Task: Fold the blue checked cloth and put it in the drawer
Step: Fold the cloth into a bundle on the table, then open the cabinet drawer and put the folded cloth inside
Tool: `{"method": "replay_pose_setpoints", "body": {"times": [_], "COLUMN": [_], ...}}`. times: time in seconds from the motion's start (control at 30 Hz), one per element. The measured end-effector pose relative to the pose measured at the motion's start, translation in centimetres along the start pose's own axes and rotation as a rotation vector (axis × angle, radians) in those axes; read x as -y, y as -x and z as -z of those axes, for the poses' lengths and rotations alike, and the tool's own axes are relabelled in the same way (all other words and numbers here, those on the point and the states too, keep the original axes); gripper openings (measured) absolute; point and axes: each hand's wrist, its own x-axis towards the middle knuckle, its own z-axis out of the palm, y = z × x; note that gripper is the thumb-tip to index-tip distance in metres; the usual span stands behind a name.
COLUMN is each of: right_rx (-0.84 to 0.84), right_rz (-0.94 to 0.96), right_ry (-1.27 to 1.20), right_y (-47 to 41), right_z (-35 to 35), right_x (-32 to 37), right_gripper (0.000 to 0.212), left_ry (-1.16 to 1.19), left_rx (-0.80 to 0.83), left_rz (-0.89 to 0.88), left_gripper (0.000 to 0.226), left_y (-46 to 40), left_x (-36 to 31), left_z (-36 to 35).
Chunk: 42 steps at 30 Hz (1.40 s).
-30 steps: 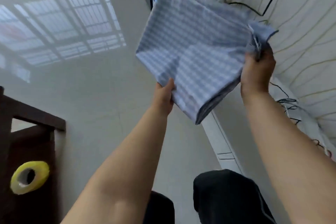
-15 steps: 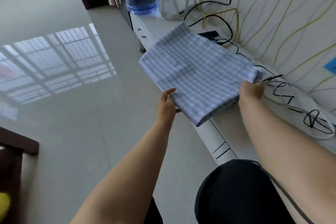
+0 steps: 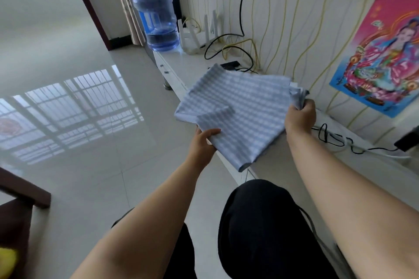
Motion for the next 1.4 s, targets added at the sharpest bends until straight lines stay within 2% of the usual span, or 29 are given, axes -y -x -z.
{"method": "replay_pose_setpoints", "body": {"times": [0.1, 0.17, 0.27, 0.3, 0.33, 0.37, 0.4, 0.43, 0.5, 0.53, 0.6, 0.67, 0.7, 0.77, 0.9, 1.0, 1.07, 1.13, 1.17, 1.23, 1.37, 1.4], "right_rx": [-0.14, -0.221, -0.213, -0.199, -0.154, -0.043, 0.143, 0.377, 0.835, 0.991, 1.137, 1.182, 1.197, 1.219, 1.147, 1.111, 1.089, 1.052, 1.045, 1.089, 1.19, 1.212], "right_rz": [0.088, 0.003, -0.222, -0.189, -0.064, 0.106, 0.253, 0.316, 0.268, 0.223, 0.188, 0.138, 0.111, 0.085, 0.137, 0.081, 0.008, -0.064, -0.102, -0.151, -0.177, -0.204], "right_ry": [-0.071, -0.069, 0.115, 0.258, 0.4, 0.508, 0.561, 0.595, 0.688, 0.74, 0.831, 0.86, 0.862, 0.876, 1.095, 1.165, 1.085, 1.042, 1.019, 0.897, 0.688, 0.604], "right_y": [0.2, 0.0, -1.0, -1.1, -1.1, -1.0, -0.9, -0.6, 0.4, 0.8, 1.3, 1.1, 0.8, 0.0, -3.0, -5.7, -7.4, -9.1, -9.9, -10.9, -11.6, -11.3], "right_z": [2.0, 3.3, 4.7, 4.9, 4.7, 4.2, 3.4, 2.5, 1.0, 0.4, -0.4, -0.8, -0.8, -0.8, -0.4, -0.3, -0.3, -0.2, -0.1, 0.0, 0.2, 0.2], "right_x": [0.2, -0.6, -2.5, -2.8, -2.9, -2.8, -2.5, -2.0, -0.8, -0.4, 0.0, -0.6, -1.0, -1.8, -2.4, -1.5, -0.4, 0.6, 0.9, 1.2, 0.1, -0.3], "right_gripper": [0.011, 0.018, 0.041, 0.049, 0.055, 0.056, 0.051, 0.042, 0.032, 0.035, 0.046, 0.052, 0.054, 0.056, 0.06, 0.066, 0.061, 0.071, 0.08, 0.084, 0.117, 0.118], "left_ry": [-0.289, -0.395, -0.596, -0.705, -0.789, -0.854, -0.927, -1.016, -1.174, -1.223, -1.261, -1.185, -1.105, -0.927, -0.593, -0.367, -0.213, -0.051, 0.005, 0.085, 0.165, 0.175], "left_rx": [0.033, 0.091, 0.278, 0.313, 0.339, 0.365, 0.397, 0.431, 0.443, 0.43, 0.447, 0.587, 0.658, 0.709, 0.52, 0.367, 0.23, 0.058, -0.018, -0.147, -0.27, -0.285], "left_rz": [-0.289, -0.33, -0.116, -0.031, 0.039, 0.087, 0.109, 0.104, 0.07, 0.026, -0.19, -0.381, -0.374, -0.223, 0.012, 0.208, 0.311, 0.372, 0.4, 0.462, 0.587, 0.62], "left_gripper": [0.032, 0.033, 0.042, 0.043, 0.044, 0.044, 0.044, 0.044, 0.046, 0.047, 0.054, 0.06, 0.056, 0.045, 0.025, 0.033, 0.035, 0.028, 0.03, 0.033, 0.022, 0.021], "left_y": [-0.7, -0.9, 0.8, 1.5, 2.1, 2.5, 2.7, 2.8, 2.3, 2.1, 2.0, 1.7, 1.6, 1.3, 1.3, 0.9, 0.5, 0.1, -0.1, -0.5, -1.4, -1.5], "left_x": [-0.4, -1.2, -2.9, -3.5, -4.0, -4.4, -4.7, -5.0, -5.5, -5.6, -5.7, -5.8, -5.8, -5.5, -5.6, -4.6, -3.8, -3.1, -2.8, -2.1, -0.4, -0.1], "left_z": [-1.1, -1.4, -1.9, -2.2, -2.7, -3.2, -3.9, -4.4, -4.8, -4.8, -5.0, -5.5, -5.8, -6.2, -5.6, -5.0, -4.4, -3.3, -2.8, -1.7, -0.6, -0.5]}}
